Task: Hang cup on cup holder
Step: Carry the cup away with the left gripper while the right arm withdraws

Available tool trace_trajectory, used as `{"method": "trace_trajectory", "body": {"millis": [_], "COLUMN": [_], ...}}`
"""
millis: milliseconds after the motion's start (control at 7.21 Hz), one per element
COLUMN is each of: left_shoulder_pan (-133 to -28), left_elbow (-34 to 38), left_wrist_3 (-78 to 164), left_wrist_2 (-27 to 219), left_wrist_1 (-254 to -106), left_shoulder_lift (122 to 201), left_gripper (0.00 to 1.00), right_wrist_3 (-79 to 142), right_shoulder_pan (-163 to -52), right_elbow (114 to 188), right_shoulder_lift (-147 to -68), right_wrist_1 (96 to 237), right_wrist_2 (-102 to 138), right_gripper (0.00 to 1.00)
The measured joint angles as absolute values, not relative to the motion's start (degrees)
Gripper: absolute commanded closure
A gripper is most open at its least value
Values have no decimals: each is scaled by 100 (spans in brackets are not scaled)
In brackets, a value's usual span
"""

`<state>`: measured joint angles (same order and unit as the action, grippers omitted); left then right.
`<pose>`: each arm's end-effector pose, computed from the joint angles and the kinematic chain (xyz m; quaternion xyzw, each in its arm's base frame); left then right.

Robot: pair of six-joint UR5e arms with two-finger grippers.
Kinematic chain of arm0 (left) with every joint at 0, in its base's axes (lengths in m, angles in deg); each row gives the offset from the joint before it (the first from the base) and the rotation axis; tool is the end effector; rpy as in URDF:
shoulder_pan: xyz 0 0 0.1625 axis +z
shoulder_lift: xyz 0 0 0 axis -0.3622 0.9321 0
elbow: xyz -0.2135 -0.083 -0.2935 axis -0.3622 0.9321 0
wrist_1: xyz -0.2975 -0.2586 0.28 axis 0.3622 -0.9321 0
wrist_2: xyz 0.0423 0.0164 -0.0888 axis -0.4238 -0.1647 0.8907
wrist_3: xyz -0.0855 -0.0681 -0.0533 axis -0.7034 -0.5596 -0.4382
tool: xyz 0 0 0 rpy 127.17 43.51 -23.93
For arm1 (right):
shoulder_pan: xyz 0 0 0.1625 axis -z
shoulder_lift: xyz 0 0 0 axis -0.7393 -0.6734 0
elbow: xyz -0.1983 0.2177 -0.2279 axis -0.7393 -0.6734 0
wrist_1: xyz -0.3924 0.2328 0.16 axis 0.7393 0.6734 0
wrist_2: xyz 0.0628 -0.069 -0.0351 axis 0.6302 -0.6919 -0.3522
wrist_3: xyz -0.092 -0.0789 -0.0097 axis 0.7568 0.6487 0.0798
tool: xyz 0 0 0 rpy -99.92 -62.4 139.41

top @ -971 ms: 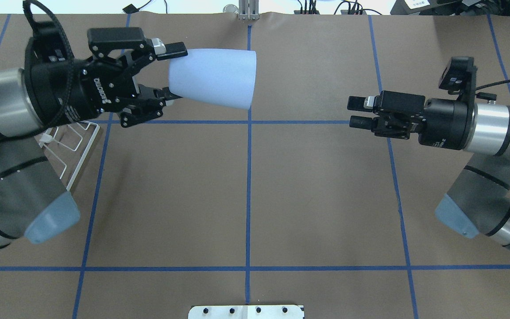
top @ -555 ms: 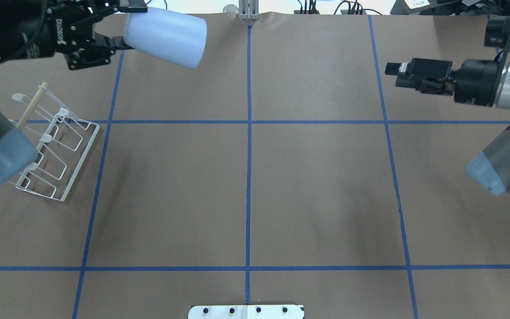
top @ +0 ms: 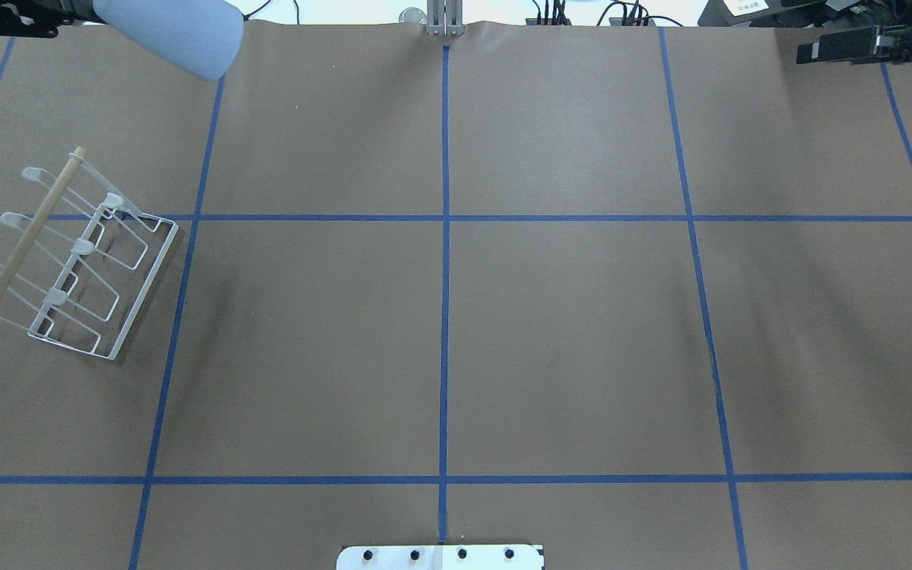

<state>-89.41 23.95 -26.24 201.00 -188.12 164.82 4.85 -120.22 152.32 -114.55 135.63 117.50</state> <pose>0.1597 -0.5630 0.0915 0.1762 0.6309 -0.2040 0.7275 -0.1345 -0.6555 0.3456 0.3033 -0.4546 0.0440 0.8363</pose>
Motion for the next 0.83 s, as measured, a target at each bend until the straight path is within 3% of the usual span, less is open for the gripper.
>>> {"method": "trace_trajectory", "body": {"millis": [416, 832], "left_shoulder_pan": [-9198, -9258], "left_elbow": [2802, 2812], "left_wrist_3": [-464, 1052], "left_wrist_2": [20065, 19789], "left_wrist_1": [-16785, -15761], "left_shoulder_lift": [16477, 16235], "left_gripper": [100, 100], "right_wrist_3": [2452, 4073], "right_shoulder_pan": [-12469, -12795], "right_elbow": [15321, 15626], "right_shoulder_lift": [-11636, -11816], "right_wrist_1": [15636, 17956], "right_wrist_2": [11702, 11739], "right_gripper": [0, 0]}}
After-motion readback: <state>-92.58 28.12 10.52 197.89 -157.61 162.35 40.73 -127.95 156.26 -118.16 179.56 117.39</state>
